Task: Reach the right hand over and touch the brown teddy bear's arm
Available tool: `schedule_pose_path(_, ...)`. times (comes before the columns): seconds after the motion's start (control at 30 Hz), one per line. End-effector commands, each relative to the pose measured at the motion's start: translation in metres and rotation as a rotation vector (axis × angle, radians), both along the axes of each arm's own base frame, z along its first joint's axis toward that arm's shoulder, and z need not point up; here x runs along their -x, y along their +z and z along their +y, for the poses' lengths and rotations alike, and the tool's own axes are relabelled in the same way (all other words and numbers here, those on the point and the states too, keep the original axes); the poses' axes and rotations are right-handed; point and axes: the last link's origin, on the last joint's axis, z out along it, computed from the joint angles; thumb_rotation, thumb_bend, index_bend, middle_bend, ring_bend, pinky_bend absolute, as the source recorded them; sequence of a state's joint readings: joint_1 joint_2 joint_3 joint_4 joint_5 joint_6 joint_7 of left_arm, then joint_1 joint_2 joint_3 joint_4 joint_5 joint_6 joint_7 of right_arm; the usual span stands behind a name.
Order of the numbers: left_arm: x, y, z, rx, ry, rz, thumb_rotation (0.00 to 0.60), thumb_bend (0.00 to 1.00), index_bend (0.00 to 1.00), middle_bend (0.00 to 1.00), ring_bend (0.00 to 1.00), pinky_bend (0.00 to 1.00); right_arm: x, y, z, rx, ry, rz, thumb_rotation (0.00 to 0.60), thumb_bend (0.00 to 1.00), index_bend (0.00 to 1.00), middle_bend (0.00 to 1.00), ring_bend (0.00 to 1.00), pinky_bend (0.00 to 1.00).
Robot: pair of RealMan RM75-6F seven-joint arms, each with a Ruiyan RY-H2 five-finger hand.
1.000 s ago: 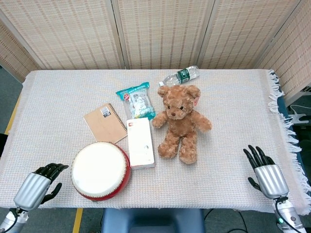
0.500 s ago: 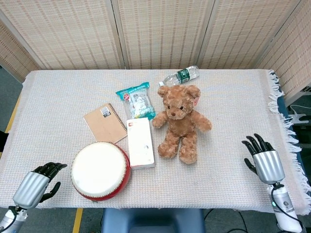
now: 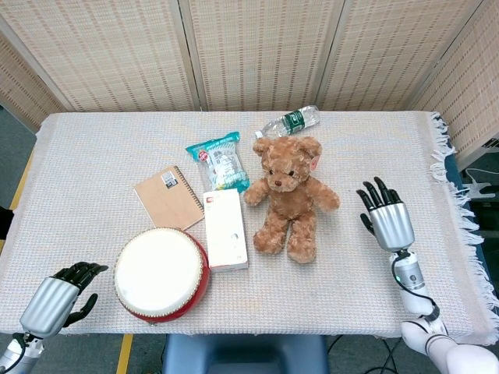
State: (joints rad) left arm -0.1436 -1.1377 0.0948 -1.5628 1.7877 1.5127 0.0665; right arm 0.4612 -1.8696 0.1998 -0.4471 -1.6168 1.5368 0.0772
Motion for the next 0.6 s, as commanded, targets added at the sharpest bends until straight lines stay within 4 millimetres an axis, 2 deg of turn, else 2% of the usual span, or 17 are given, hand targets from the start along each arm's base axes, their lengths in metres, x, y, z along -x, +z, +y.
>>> schedule_pose_path(0.03, 0.001, 0.001, 0.0, -0.001, -0.001, 0.003, 0.6, 0.43, 0.23, 0.27, 0.24, 0.47, -0.007, -0.012, -0.005, -0.026, 0.01, 0.002, 0.6, 0.11, 0.32, 0.24, 0.15, 0.43)
schedule_pose_path(0.4, 0.0, 0.002, -0.001, 0.002, -0.001, -0.011, 0.6, 0.43, 0.23, 0.27, 0.24, 0.47, -0.032, -0.04, -0.022, -0.038, 0.016, 0.029, 0.6, 0.11, 0.34, 0.24, 0.16, 0.45)
schedule_pose_path(0.47, 0.0, 0.002, -0.001, 0.005, -0.002, -0.01, 0.6, 0.43, 0.23, 0.27, 0.24, 0.47, -0.036, -0.043, -0.025, -0.034, 0.019, 0.036, 0.6, 0.11, 0.35, 0.24, 0.16, 0.47)
schedule_pose_path(0.6, -0.001, 0.0, -0.002, 0.022, -0.002, -0.009, 0.6, 0.43, 0.23, 0.27, 0.24, 0.47, -0.042, -0.047, -0.028, -0.02, 0.022, 0.037, 0.6, 0.11, 0.36, 0.24, 0.18, 0.59)
